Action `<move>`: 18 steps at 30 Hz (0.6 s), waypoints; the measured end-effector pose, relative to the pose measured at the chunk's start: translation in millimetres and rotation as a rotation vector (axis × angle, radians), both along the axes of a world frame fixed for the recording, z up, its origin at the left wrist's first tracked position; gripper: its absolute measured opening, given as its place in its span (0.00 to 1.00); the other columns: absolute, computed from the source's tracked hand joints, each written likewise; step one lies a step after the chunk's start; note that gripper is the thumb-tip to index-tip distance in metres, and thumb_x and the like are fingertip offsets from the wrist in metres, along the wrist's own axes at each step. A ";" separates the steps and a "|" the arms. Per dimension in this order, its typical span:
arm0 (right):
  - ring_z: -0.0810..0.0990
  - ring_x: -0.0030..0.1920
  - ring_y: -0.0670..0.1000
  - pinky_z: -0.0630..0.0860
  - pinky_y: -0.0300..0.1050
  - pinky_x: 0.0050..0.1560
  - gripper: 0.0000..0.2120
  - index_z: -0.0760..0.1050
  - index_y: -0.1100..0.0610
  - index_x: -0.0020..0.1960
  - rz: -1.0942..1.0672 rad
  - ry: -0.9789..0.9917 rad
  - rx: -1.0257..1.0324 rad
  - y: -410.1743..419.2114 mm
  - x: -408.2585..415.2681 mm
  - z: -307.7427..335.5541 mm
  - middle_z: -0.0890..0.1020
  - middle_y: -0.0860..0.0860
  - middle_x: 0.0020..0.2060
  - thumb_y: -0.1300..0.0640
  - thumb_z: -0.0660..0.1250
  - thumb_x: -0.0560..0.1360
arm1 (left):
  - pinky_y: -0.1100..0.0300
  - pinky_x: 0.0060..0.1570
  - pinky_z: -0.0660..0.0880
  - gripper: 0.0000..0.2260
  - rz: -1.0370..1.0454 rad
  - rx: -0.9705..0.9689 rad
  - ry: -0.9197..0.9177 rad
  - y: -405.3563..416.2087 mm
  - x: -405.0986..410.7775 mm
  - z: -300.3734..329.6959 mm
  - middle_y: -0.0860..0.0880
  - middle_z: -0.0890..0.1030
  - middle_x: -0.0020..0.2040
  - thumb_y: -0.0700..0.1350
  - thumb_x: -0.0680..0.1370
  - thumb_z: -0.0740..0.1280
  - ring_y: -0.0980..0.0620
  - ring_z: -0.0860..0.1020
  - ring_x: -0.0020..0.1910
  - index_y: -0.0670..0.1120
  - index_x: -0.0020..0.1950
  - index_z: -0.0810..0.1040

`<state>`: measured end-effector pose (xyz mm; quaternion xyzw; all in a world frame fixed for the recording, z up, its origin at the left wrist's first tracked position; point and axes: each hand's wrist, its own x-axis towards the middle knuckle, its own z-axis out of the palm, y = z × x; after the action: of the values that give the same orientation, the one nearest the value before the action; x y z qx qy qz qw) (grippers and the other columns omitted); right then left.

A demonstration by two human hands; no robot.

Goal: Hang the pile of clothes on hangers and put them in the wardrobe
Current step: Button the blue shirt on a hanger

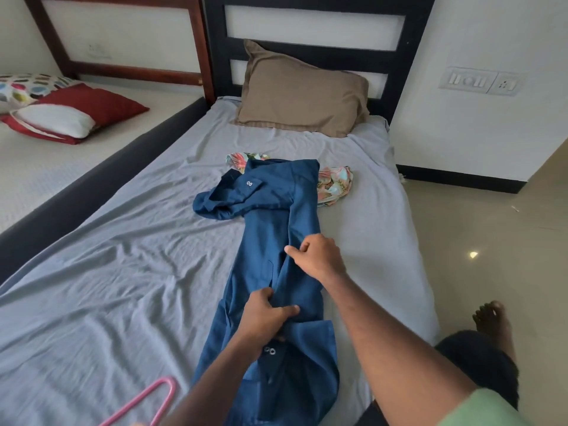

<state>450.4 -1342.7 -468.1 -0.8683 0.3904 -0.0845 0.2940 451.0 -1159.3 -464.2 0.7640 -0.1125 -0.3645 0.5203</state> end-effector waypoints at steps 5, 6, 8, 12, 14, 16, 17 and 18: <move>0.79 0.47 0.54 0.77 0.49 0.48 0.27 0.74 0.55 0.53 -0.040 0.028 0.075 16.4 -18.6 8.4 0.78 0.49 0.47 0.35 0.75 0.67 | 0.61 0.26 0.72 0.18 -0.012 0.087 -0.014 4.9 -20.0 1.1 0.42 0.81 0.51 0.41 0.67 0.76 0.50 0.77 0.30 0.48 0.53 0.74; 0.78 0.48 0.55 0.76 0.48 0.46 0.24 0.73 0.54 0.55 -0.024 0.059 0.081 19.6 -18.4 11.3 0.77 0.50 0.48 0.41 0.76 0.68 | 0.61 0.27 0.71 0.18 -0.021 0.076 -0.007 6.1 -23.6 1.3 0.43 0.81 0.51 0.40 0.66 0.75 0.50 0.78 0.33 0.47 0.53 0.75; 0.76 0.41 0.56 0.72 0.43 0.36 0.08 0.73 0.55 0.45 -0.014 0.077 0.068 25.5 -16.9 20.1 0.74 0.51 0.40 0.57 0.70 0.68 | 0.62 0.28 0.70 0.13 -0.020 0.049 0.016 11.0 -29.5 6.3 0.44 0.82 0.46 0.37 0.67 0.72 0.51 0.78 0.33 0.45 0.50 0.77; 0.75 0.33 0.57 0.69 0.43 0.33 0.05 0.71 0.59 0.32 -0.101 -0.114 0.064 32.5 -17.1 44.3 0.76 0.53 0.31 0.65 0.65 0.66 | 0.57 0.33 0.73 0.08 0.017 -0.025 0.047 26.2 -28.9 21.2 0.42 0.79 0.39 0.34 0.70 0.68 0.47 0.76 0.32 0.40 0.48 0.76; 0.79 0.36 0.57 0.72 0.43 0.34 0.02 0.76 0.62 0.38 -0.128 -0.221 0.047 35.5 -17.8 51.8 0.81 0.55 0.36 0.65 0.66 0.66 | 0.56 0.34 0.79 0.07 0.030 -0.042 0.075 39.6 -31.5 28.0 0.41 0.83 0.45 0.34 0.74 0.68 0.46 0.82 0.36 0.40 0.51 0.77; 0.81 0.39 0.55 0.75 0.42 0.36 0.05 0.78 0.60 0.44 -0.069 -0.217 0.049 43.5 -19.1 53.8 0.83 0.55 0.41 0.64 0.69 0.68 | 0.53 0.34 0.83 0.08 0.037 -0.043 0.097 57.2 -38.2 28.4 0.40 0.84 0.47 0.33 0.75 0.67 0.45 0.85 0.37 0.40 0.53 0.77; 0.83 0.40 0.55 0.78 0.43 0.38 0.07 0.78 0.58 0.46 -0.010 -0.171 0.078 49.1 -20.0 53.5 0.83 0.53 0.42 0.61 0.71 0.69 | 0.51 0.35 0.83 0.09 0.032 -0.026 0.096 66.3 -41.5 25.8 0.40 0.83 0.47 0.32 0.75 0.67 0.44 0.85 0.36 0.40 0.54 0.77; 0.85 0.40 0.54 0.80 0.45 0.39 0.10 0.77 0.55 0.49 0.052 -0.110 0.123 54.7 -21.8 51.3 0.83 0.52 0.42 0.58 0.74 0.69 | 0.50 0.34 0.83 0.10 0.027 0.001 0.093 74.9 -43.9 21.9 0.40 0.82 0.48 0.31 0.75 0.66 0.44 0.84 0.34 0.40 0.54 0.76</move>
<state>428.6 -1288.0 -416.8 -0.8526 0.3553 -0.1002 0.3699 407.1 -1084.3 -442.4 0.7479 -0.0776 -0.3928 0.5295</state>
